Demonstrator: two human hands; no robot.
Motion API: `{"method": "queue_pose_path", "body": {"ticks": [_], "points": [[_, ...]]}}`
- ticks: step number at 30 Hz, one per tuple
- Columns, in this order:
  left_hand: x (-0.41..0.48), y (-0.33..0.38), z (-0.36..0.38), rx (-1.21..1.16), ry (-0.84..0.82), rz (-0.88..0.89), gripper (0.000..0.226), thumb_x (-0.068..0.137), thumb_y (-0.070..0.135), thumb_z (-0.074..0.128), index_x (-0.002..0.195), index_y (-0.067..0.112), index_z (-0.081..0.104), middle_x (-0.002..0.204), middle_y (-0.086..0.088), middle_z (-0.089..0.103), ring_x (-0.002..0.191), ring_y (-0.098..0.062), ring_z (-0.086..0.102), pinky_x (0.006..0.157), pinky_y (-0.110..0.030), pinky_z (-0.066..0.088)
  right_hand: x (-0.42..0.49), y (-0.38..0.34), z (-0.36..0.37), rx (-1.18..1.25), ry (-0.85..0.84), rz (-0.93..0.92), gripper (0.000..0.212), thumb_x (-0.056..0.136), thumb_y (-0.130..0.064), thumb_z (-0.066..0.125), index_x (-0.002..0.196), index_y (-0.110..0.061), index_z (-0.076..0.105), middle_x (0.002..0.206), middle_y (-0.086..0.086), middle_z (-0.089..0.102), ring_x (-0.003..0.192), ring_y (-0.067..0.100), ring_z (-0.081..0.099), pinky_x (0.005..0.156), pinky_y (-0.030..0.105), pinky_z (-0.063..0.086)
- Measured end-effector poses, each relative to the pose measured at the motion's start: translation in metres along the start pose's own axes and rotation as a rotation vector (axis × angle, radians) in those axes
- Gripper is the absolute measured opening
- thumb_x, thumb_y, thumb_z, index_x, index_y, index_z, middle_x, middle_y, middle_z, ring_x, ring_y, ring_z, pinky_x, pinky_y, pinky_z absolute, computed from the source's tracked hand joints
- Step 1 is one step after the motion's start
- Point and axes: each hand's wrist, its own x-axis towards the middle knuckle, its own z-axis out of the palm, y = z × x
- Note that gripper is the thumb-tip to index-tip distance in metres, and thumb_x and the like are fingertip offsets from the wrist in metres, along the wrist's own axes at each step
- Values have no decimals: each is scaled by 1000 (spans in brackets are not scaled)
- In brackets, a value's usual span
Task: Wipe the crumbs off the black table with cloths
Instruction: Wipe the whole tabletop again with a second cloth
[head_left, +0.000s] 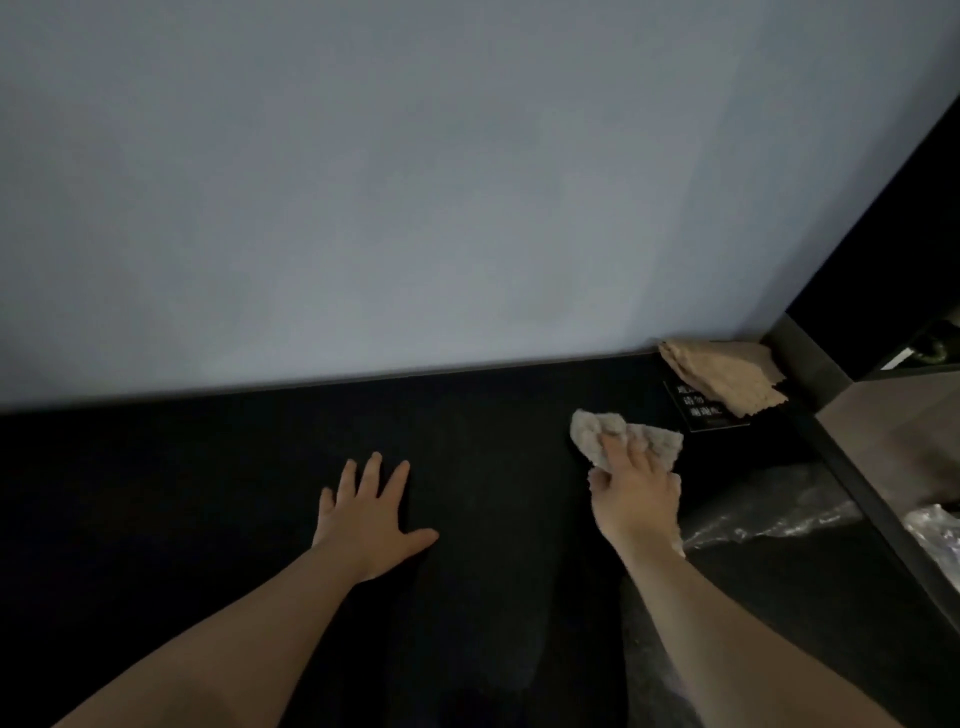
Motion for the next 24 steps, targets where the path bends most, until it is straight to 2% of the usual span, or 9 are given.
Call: {"method": "queue_pose_path", "body": {"ticks": [2,4,7,9,12,16,18,22,24], "points": [[1,-4,0,15,-8,35,94,84,69,44,151,29,-9,158,-5,-17,145,-31,-14,117,-51,5,-27,-41,11,-32,-4,-78,56,96,-31,39,148,-29,18,156,4,17,142,27,17,113,47,14],[2,-6,-1,11,-15,66,94,85,67,46,151,28,-8,158,-5,-17,145,-31,-13,117,-50,5,-56,-72,19,-49,-81,-369,55,96,-30,40,148,-31,22,157,0,16,143,23,16,114,46,11],[3,-11,0,34,-8,94,92,86,66,44,151,28,-9,158,-5,-17,145,-30,-14,118,-49,4,-44,-56,19,-71,-142,-645,52,95,-40,31,146,-29,27,154,-1,25,141,21,24,110,43,22],[2,-14,3,57,-7,107,90,88,66,40,151,27,-11,158,-5,-19,145,-30,-15,118,-48,2,-15,-33,17,-33,-16,-413,58,92,-47,28,146,-25,28,151,4,33,137,25,33,106,43,31],[0,-16,7,87,7,114,86,91,66,32,149,25,-16,157,-7,-23,144,-31,-20,117,-49,-2,-2,-40,11,24,-9,-1,57,97,-39,36,149,-24,18,156,5,19,144,24,15,114,44,19],[0,-17,9,86,1,106,85,91,66,30,149,25,-18,156,-6,-25,143,-28,-23,117,-47,-7,-54,-88,31,-68,-13,-600,49,92,-34,37,141,-26,39,147,3,40,134,25,38,105,46,32],[0,-18,8,85,-4,104,85,91,66,31,148,26,-17,156,-5,-25,143,-27,-23,117,-47,-7,-42,-77,25,-120,-102,-763,56,91,-42,21,143,-27,36,150,1,35,138,23,31,110,44,24],[1,-19,9,85,-5,101,84,91,65,31,148,27,-17,156,-4,-25,143,-27,-22,117,-47,-6,13,-46,5,-146,-40,-211,55,97,-42,29,149,-28,19,156,3,21,143,25,15,116,43,15],[1,-19,10,85,14,100,84,92,66,29,148,26,-18,156,-4,-25,143,-27,-23,117,-47,-6,4,-70,1,-79,-84,-102,55,97,-38,37,148,-29,19,157,4,13,142,30,13,113,47,19]]}}
